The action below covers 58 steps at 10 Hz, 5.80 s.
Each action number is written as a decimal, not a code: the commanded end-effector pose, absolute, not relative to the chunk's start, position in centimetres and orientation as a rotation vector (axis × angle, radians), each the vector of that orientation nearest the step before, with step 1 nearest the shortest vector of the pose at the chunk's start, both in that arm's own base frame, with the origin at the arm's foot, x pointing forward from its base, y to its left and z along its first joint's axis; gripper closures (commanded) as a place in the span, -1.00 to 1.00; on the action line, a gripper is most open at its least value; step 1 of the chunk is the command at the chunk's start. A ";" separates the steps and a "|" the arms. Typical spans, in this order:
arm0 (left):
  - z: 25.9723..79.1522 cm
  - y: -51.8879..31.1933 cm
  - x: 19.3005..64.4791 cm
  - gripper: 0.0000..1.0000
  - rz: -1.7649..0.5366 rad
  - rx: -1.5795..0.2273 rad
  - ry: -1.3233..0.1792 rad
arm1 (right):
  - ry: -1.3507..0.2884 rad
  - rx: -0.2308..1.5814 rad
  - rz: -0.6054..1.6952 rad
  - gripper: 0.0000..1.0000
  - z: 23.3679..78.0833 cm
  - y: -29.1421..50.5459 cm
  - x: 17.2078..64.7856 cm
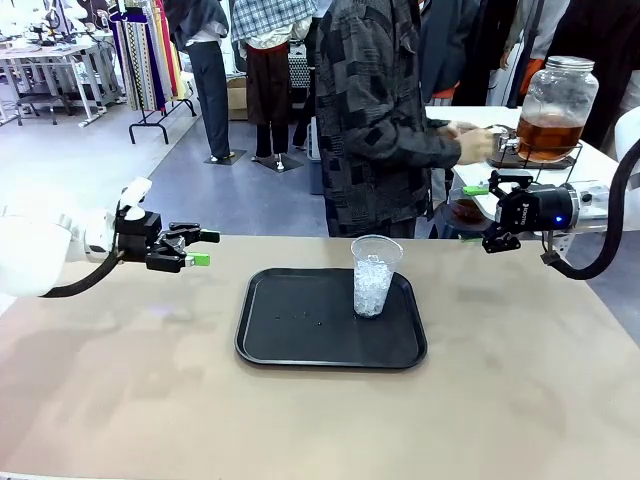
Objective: Pour the drink into the iced cup.
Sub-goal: Pick up the iced cup indicated by the human and present it to them.
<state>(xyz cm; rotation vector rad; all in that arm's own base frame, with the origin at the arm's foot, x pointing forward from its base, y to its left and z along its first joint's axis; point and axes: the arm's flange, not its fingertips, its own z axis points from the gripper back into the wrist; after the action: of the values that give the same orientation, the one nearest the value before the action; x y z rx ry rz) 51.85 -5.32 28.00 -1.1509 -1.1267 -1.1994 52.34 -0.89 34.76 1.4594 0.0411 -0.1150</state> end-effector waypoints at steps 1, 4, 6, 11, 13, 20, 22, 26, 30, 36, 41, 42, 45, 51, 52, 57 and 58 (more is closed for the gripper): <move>28.2 -5.4 51.8 -1.00 -1.201 -1.148 -1.128 | 0.037 1.461 -0.114 -1.00 34.9 -0.9 52.4; 28.2 -5.4 51.8 -1.00 -1.201 -1.148 -1.128 | 0.037 1.461 -0.114 -1.00 34.9 -0.9 52.4; 28.2 -5.4 51.8 -1.00 -1.201 -1.148 -1.128 | 0.037 1.461 -0.114 -1.00 34.9 -0.9 52.4; 28.2 -5.4 51.8 -1.00 -1.201 -1.148 -1.128 | 0.037 1.461 -0.114 -1.00 34.9 -0.9 52.4; 28.2 -5.4 51.8 -1.00 -1.201 -1.148 -1.128 | 0.037 1.461 -0.114 -1.00 34.9 -0.9 52.4; 28.2 -5.4 51.8 -1.00 -1.201 -1.148 -1.128 | 0.037 1.461 -0.114 -1.00 34.9 -0.9 52.4; 28.2 -5.4 51.8 -1.00 -1.201 -1.148 -1.128 | 0.037 1.461 -0.114 -1.00 34.9 -0.9 52.4; 28.2 -5.4 51.8 -1.00 -1.201 -1.148 -1.128 | 0.037 1.461 -0.114 -1.00 34.9 -0.9 52.4; 28.2 -5.4 51.8 -1.00 -1.201 -1.148 -1.128 | 0.037 1.461 -0.114 -1.00 34.9 -0.9 52.4; 28.2 -5.4 51.8 -1.00 -1.201 -1.148 -1.128 | 0.037 1.461 -0.114 -1.00 34.9 -0.9 52.4; 28.2 -5.4 51.8 -1.00 -1.201 -1.148 -1.128 | 0.037 1.461 -0.114 -1.00 34.9 -0.9 52.4; 28.2 -5.4 51.8 -1.00 -1.201 -1.148 -1.128 | 0.037 1.461 -0.114 -1.00 34.9 -0.9 52.4; 28.2 -5.4 51.8 -1.00 -1.201 -1.148 -1.128 | 0.037 1.461 -0.114 -1.00 34.9 -0.9 52.4; 28.2 -5.4 51.8 -1.00 -1.201 -1.148 -1.128 | 0.037 1.461 -0.114 -1.00 34.9 -0.9 52.4; 28.2 -5.4 51.8 -1.00 -1.201 -1.148 -1.128 | 0.037 1.461 -0.114 -1.00 34.9 -0.9 52.4; 28.2 -5.4 51.8 -1.00 -1.201 -1.148 -1.128 | 0.041 1.459 -0.115 -1.00 34.8 -0.9 52.3; 28.2 -5.4 51.8 -1.00 -1.201 -1.148 -1.128 | -0.006 1.467 -0.030 -1.00 34.8 -0.7 52.2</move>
<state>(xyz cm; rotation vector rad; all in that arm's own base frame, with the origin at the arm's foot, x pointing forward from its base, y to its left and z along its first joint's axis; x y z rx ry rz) 51.85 -5.32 28.00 -1.1509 -1.1267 -1.1994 52.33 -0.83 34.76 1.4604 0.0267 -0.0959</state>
